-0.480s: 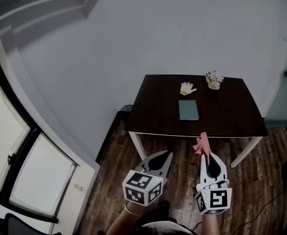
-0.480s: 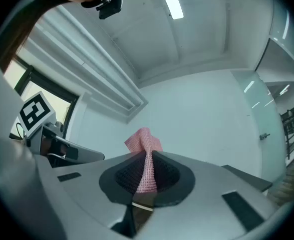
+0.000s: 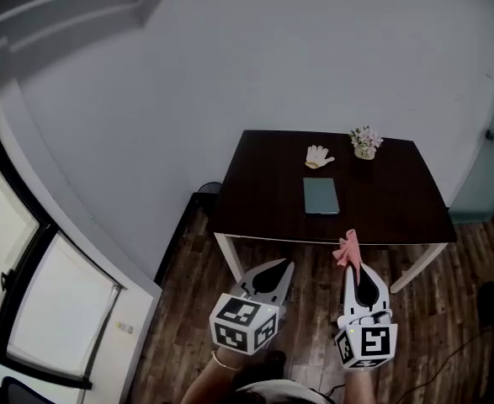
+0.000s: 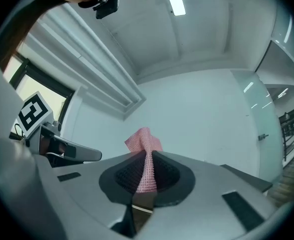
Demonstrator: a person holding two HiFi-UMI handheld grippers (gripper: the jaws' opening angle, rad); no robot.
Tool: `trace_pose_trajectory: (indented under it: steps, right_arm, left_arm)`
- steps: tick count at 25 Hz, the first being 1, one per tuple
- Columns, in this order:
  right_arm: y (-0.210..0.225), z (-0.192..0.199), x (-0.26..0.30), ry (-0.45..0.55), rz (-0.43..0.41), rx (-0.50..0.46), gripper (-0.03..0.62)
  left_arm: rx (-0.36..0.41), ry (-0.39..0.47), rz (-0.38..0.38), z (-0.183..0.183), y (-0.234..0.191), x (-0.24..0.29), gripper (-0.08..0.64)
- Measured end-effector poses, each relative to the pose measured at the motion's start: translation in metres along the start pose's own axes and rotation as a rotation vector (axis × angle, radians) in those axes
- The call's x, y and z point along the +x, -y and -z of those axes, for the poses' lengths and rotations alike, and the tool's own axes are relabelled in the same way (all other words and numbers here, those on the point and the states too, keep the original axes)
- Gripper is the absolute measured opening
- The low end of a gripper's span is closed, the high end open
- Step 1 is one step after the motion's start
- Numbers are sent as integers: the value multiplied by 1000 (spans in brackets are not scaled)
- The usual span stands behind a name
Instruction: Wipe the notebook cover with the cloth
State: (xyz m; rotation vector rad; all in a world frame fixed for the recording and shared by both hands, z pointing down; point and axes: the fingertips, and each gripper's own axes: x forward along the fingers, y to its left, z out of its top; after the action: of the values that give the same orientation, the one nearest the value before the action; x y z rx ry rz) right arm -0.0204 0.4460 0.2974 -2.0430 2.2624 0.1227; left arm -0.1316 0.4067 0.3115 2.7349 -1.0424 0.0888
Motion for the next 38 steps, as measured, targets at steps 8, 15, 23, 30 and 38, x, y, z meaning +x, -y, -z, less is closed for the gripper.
trace_pose_trajectory:
  steps: [8,15,23,30,38]
  right_arm:
    - [5,21,46,-52,20,-2,35]
    - [6,35,89,-80,36,-1,35]
    - [8,49,126,-105,37,31,37]
    - [14,51,147,-98,41,-2,38]
    - [44,56,178,-71,51,10,38]
  left_arm:
    - [32,2,31,2,-33,33,20]
    - [54,11,50,0,-66,68,20]
    - [96,33,62,-5,-92,95,18]
    - [114,70,78,-11,-101,115,18]
    - [125,89,75,-14,-107,152,18]
